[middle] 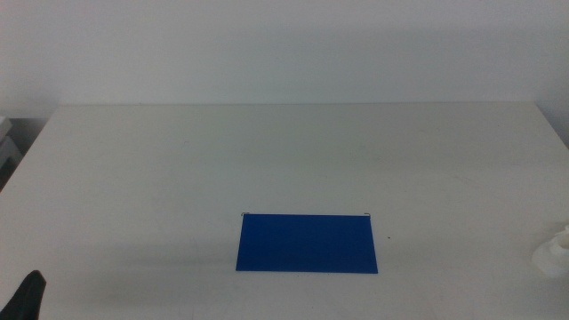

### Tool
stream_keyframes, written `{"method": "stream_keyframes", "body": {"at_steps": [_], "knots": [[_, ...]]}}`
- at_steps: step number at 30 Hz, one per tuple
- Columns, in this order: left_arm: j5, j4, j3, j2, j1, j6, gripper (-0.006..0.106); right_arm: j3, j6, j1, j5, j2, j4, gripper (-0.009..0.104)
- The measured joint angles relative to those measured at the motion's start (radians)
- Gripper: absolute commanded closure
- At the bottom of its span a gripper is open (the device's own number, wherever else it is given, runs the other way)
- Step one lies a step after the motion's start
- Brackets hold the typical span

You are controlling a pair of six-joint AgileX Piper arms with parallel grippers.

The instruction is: Use one arm to grab the shoe from the table and place it on the mat.

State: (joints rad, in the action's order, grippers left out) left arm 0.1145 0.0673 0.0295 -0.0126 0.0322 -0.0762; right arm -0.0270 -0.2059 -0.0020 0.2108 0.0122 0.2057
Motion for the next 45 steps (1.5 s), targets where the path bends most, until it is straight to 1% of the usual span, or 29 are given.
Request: {"method": "stream_keyframes", "body": {"at_steps": [4,10,13,23,26,29,34,37,41,45], "knots": [[0.0,0.0,0.0,0.0,0.0,0.0,0.007,0.057,0.0,0.0,0.004,-0.033,-0.011,0.003],[0.0,0.0,0.0,0.0,0.0,0.0,0.007,0.188,0.0,0.0,0.003,-0.204,-0.02,0.003],[0.0,0.0,0.0,0.0,0.0,0.0,0.007,0.267,0.0,0.0,0.003,-0.296,-0.039,0.003],[0.0,0.0,0.0,0.0,0.0,0.0,0.007,0.619,0.0,0.0,-0.001,-0.611,-0.047,0.003],[0.0,0.0,0.0,0.0,0.0,0.0,0.007,0.696,0.0,0.0,-0.01,-0.675,-0.044,0.003],[0.0,0.0,0.0,0.0,0.0,0.0,0.007,0.725,0.0,0.0,-0.035,-0.712,-0.043,0.003],[0.0,0.0,0.0,0.0,0.0,0.0,0.007,0.731,0.0,0.0,-0.032,-0.723,-0.044,0.003],[0.0,0.0,0.0,0.0,0.0,0.0,0.007,0.731,0.0,0.0,-0.02,-0.723,-0.075,0.003],[0.0,0.0,0.0,0.0,0.0,0.0,0.007,0.733,0.0,0.0,0.012,-0.753,-0.138,0.003],[0.0,0.0,0.0,0.0,0.0,0.0,0.007,0.773,0.0,0.0,0.137,-0.821,-0.166,0.003]]}}
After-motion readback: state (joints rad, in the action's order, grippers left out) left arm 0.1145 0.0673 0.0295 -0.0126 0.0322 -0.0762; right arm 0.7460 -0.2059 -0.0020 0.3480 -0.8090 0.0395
